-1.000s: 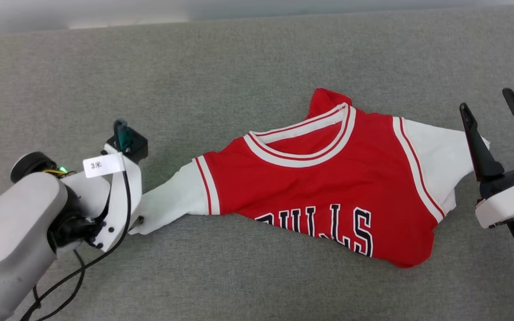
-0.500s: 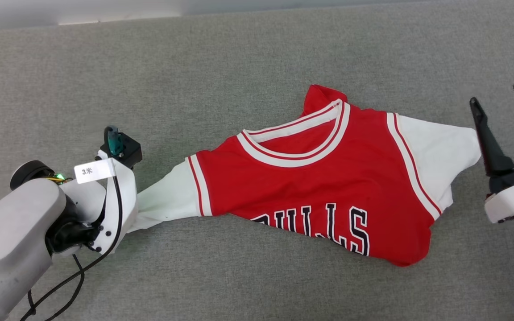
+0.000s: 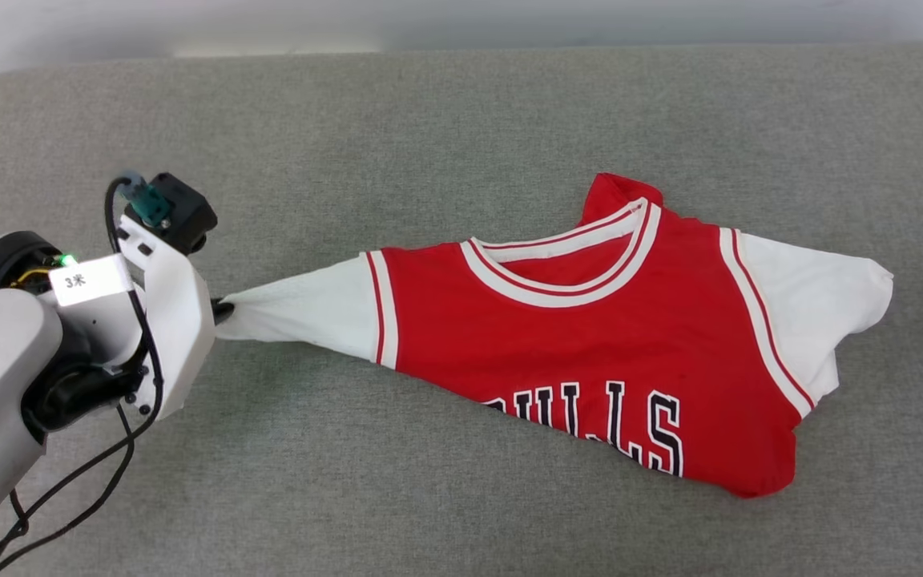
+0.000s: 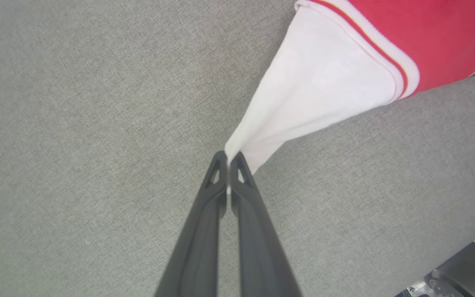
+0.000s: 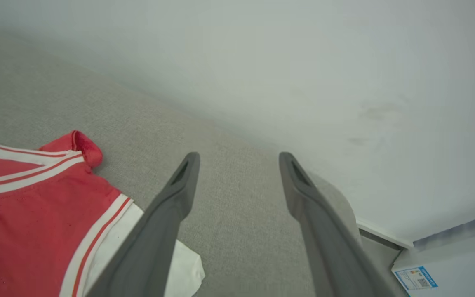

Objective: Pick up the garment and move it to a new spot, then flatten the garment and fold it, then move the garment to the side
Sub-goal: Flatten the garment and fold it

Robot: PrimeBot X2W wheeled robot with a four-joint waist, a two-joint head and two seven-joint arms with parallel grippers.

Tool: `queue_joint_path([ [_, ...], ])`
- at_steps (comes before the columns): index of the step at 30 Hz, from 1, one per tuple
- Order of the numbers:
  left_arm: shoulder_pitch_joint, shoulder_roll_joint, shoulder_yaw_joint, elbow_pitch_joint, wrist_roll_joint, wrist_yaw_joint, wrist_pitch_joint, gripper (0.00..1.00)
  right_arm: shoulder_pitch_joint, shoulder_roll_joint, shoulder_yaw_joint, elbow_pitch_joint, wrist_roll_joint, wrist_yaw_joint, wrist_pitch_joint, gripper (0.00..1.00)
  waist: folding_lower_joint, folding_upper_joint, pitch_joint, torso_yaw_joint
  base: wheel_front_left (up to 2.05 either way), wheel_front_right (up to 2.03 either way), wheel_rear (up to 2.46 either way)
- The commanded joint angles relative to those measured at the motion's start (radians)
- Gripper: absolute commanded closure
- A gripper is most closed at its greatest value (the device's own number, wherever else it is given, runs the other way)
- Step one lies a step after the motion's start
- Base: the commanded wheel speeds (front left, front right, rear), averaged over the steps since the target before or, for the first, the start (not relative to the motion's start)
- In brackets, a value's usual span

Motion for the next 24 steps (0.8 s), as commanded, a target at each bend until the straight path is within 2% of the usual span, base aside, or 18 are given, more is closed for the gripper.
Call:
queue_joint_path([
  [1,-0.016,0.004,0.007,-0.01,0.003,0.005,-0.008,1.0,-0.016,-0.029,0.021,0.006,0.037,-0.001,0.044,0.0,0.0,-0.0001,0.008,0.007,0.0,0.0,0.0],
  [5,-0.019,0.01,0.015,-0.05,0.011,0.018,-0.022,1.0,-0.067,-0.156,0.145,0.006,0.219,-0.001,0.278,0.0,0.0,-0.0001,0.033,0.022,0.0,0.0,0.0],
  [9,-0.033,0.003,0.016,-0.079,0.027,0.027,-0.03,1.0,-0.127,-0.219,0.224,0.039,0.315,-0.001,0.479,0.0,0.0,-0.0001,0.064,0.036,0.0,0.0,0.0],
  [12,-0.046,-0.005,0.018,-0.096,0.037,0.029,-0.035,1.0,-0.169,-0.236,0.267,0.073,0.342,-0.001,0.589,0.0,0.0,-0.0001,0.09,0.05,0.0,0.0,0.0],
  [17,-0.071,-0.013,0.026,-0.117,0.052,0.029,-0.046,1.0,-0.23,-0.203,0.289,0.146,0.367,-0.001,0.672,0.0,0.0,-0.0001,0.136,0.072,0.0,0.0,0.0],
  [24,-0.09,-0.016,0.035,-0.132,0.067,0.033,-0.064,1.0,-0.26,-0.157,0.318,0.241,0.348,-0.001,0.655,0.0,0.0,-0.0001,0.201,0.093,0.0,0.0,0.0],
])
